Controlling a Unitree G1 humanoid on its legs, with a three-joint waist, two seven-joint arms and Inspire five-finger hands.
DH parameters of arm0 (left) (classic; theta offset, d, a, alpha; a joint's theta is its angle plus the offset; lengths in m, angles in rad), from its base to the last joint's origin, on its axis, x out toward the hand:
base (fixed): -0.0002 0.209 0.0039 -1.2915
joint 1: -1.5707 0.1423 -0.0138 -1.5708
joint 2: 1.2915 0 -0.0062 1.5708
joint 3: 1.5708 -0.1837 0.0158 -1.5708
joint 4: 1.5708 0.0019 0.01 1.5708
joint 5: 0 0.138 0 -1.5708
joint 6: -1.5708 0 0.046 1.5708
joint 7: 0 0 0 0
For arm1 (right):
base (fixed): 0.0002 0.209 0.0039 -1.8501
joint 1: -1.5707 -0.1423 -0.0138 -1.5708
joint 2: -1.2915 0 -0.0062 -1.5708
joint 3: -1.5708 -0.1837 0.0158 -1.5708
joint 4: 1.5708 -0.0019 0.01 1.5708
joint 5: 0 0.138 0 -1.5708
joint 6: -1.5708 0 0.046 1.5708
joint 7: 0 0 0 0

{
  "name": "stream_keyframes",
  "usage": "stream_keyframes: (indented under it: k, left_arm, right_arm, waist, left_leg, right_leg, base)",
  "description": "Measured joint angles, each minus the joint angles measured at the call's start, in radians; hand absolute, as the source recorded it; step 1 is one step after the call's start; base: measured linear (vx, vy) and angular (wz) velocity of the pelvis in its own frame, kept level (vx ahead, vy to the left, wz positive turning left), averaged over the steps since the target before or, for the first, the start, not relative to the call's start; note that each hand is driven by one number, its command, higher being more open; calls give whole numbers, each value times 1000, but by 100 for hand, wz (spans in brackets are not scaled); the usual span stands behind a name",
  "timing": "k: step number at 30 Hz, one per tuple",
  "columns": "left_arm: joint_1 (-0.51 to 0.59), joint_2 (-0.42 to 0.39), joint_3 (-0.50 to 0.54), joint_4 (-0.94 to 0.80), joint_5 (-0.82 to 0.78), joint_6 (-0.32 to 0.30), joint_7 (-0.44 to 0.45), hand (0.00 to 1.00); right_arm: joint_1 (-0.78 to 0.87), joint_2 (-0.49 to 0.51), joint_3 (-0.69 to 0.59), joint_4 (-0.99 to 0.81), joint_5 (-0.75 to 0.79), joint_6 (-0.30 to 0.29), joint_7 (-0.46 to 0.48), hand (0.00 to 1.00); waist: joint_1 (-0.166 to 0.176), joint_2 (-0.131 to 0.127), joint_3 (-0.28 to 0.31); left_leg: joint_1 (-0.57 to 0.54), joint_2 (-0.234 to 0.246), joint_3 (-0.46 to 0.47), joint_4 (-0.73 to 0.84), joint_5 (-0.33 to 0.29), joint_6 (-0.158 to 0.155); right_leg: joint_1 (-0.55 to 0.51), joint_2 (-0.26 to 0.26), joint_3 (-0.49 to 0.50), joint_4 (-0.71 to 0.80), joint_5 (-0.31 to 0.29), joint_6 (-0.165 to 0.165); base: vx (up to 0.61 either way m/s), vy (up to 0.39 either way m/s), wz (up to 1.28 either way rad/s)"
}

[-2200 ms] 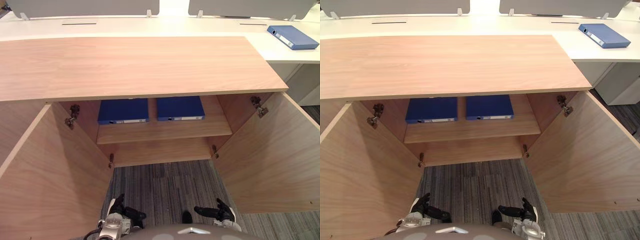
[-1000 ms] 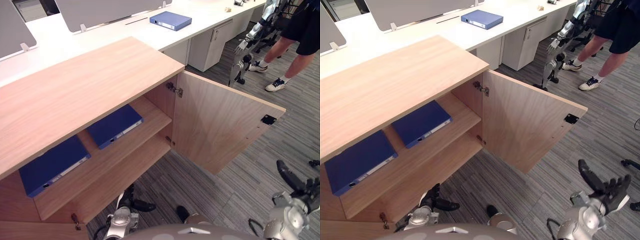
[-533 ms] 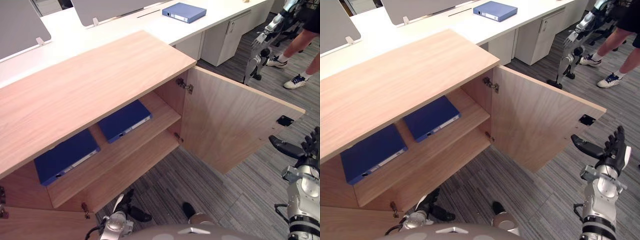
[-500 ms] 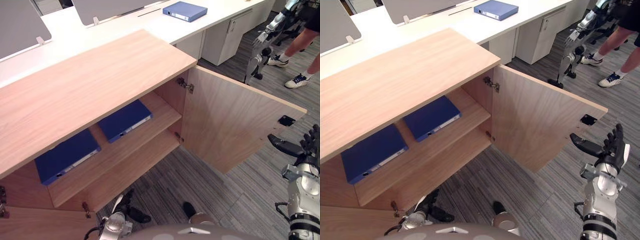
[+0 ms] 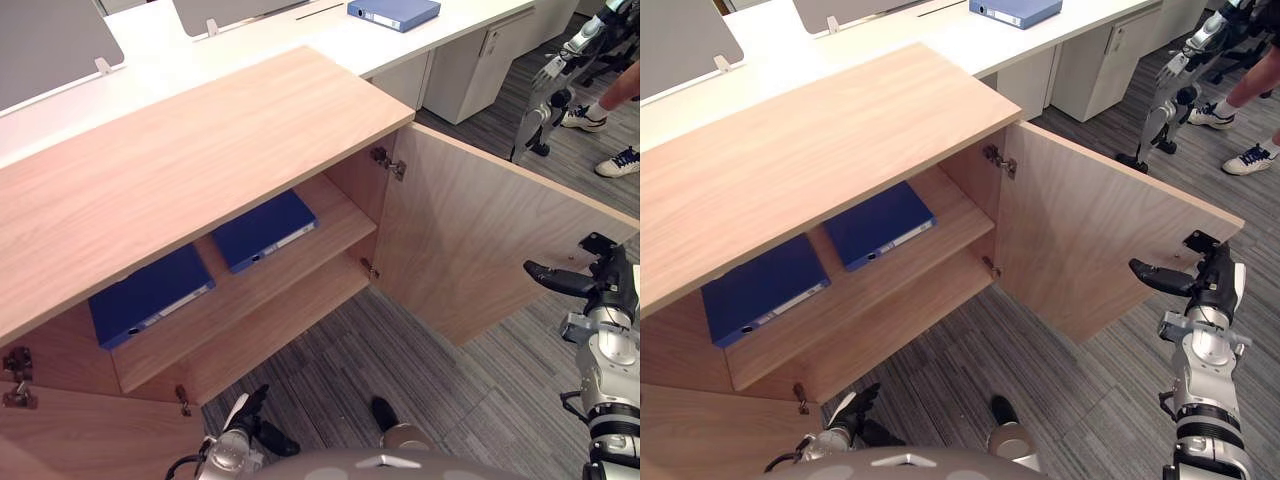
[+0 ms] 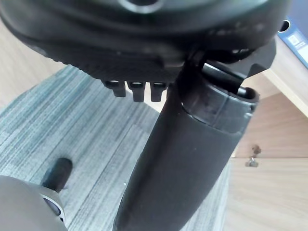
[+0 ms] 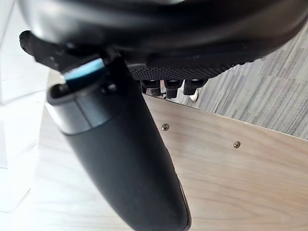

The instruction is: Walk over to the cabinet, pick up the folder, carry it to the office cabinet, place the folder inside the office cabinet, then close the office cabinet door

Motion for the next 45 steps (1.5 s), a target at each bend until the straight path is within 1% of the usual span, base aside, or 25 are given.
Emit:
stream_keyframes:
  k: [3,7,11,12,13,16,19,22,27,31,34,36,38,39,40,41,43,45]
  left_arm:
    - [0,0,1,0,0,0,0,100]
    - [-1,0,4,-1,2,1,1,100]
    - [-11,0,6,-1,3,1,1,100]
    - [-19,0,6,-1,4,2,2,100]
    - [-20,-1,6,-1,5,2,2,100]
    - [-40,-5,14,-1,30,4,8,100]
    - [-45,-18,31,-1,37,8,10,100]
    - [-46,-27,31,-1,38,16,11,100]
    - [-45,-34,28,-1,40,23,21,100]
    - [-47,-32,24,0,48,25,25,100]
    - [-65,-27,16,13,59,28,27,100]
    - [-80,-19,-7,18,60,28,27,100]
    - [-85,-17,-9,18,60,28,27,100]
    - [-85,-14,-10,18,62,28,27,100]
    - [-84,-10,-10,18,67,28,28,100]
    - [-82,-7,-10,18,68,29,28,100]
    - [-80,3,-11,24,68,32,28,100]
    - [-80,11,-11,27,68,38,30,100]
  right_arm:
    - [1,7,0,-11,0,0,-1,100]
    - [48,61,-5,-108,1,8,-17,100]
    - [170,203,-4,-309,0,10,-22,100]
    - [213,249,-2,-371,-2,10,-22,100]
    - [233,273,1,-401,-2,10,-22,100]
    - [340,411,47,-548,-12,10,-17,100]
    - [440,497,106,-646,-41,8,17,100]
    - [516,542,164,-703,-39,6,40,100]
    - [617,564,276,-767,-38,5,54,100]
    - [662,560,350,-772,-38,5,64,100]
    - [689,542,409,-773,-38,9,66,100]
    - [695,526,441,-772,-37,15,69,100]
    - [693,513,465,-773,-37,21,84,100]
    - [692,508,488,-773,-36,24,99,100]
    - [684,503,517,-772,-36,32,108,100]
    - [679,499,531,-772,-35,36,116,100]
    - [641,482,599,-772,-28,40,147,100]
    - [605,484,624,-770,-28,49,152,100]
  waist:
    - [0,-1,0]
    - [-5,-1,1]
    - [-17,-7,4]
    - [-17,-11,7]
    - [-18,-15,10]
    - [-20,-36,17]
    - [-21,-55,21]
    - [-22,-65,18]
    - [-21,-71,18]
    - [-18,-80,18]
    - [-11,-100,19]
    - [-8,-111,19]
    - [-1,-118,18]
    - [11,-122,16]
    - [20,-125,14]
    - [20,-127,14]
    - [24,-130,14]
    - [37,-136,16]
  left_leg:
    - [-4,0,-6,0,2,2]
    - [-5,4,-11,-2,3,2]
    - [-1,11,-12,-1,3,1]
    - [0,11,-12,-1,3,0]
    - [0,11,-11,0,3,0]
    - [3,12,3,6,1,-1]
    - [7,15,24,13,-3,-1]
    - [7,16,34,16,-3,-1]
    - [9,20,39,20,-3,-1]
    - [9,21,36,21,-2,0]
    - [2,21,11,21,1,4]
    - [-9,17,-17,20,5,5]
    - [-11,14,-37,14,11,9]
    - [-11,14,-49,10,20,6]
    - [-13,14,-62,4,25,10]
    - [-13,12,-70,-2,31,8]
    - [-13,6,-102,-29,60,7]
    - [-10,0,-135,-54,82,10]
  right_leg:
    - [1,0,-3,-13,10,-2]
    - [9,3,-3,-35,25,-4]
    - [12,12,0,-39,31,-7]
    - [12,13,3,-39,34,-8]
    - [12,14,5,-39,35,-7]
    - [10,17,25,-39,43,-8]
    - [7,21,49,-39,51,-7]
    - [-2,25,61,-28,51,-7]
    - [-3,30,65,-22,52,-8]
    - [-3,28,64,-17,52,-8]
    - [-1,19,49,-9,52,-8]
    - [-1,11,24,-3,49,-8]
    - [0,7,6,8,41,-11]
    - [1,6,-6,13,38,-11]
    - [2,5,-19,18,35,-14]
    - [2,4,-27,22,32,-15]
    - [4,2,-61,35,21,-19]
    - [15,0,-95,35,15,-22]
  base:
    - [-31,-22,1]
    - [-6,-11,-2]
    - [0,-30,-5]
    - [-13,-25,-8]
    - [-16,-14,-7]
    - [-28,-13,-15]
    - [-18,-16,-22]
    - [-13,-20,-11]
    - [-2,-13,-3]
    - [0,-4,1]
    - [-12,-12,15]
    - [-27,-7,34]
    - [-22,-7,34]
    - [-12,-21,33]
    - [-14,-27,33]
    - [-6,-26,35]
    - [-4,-26,43]
    - [-5,-22,53]
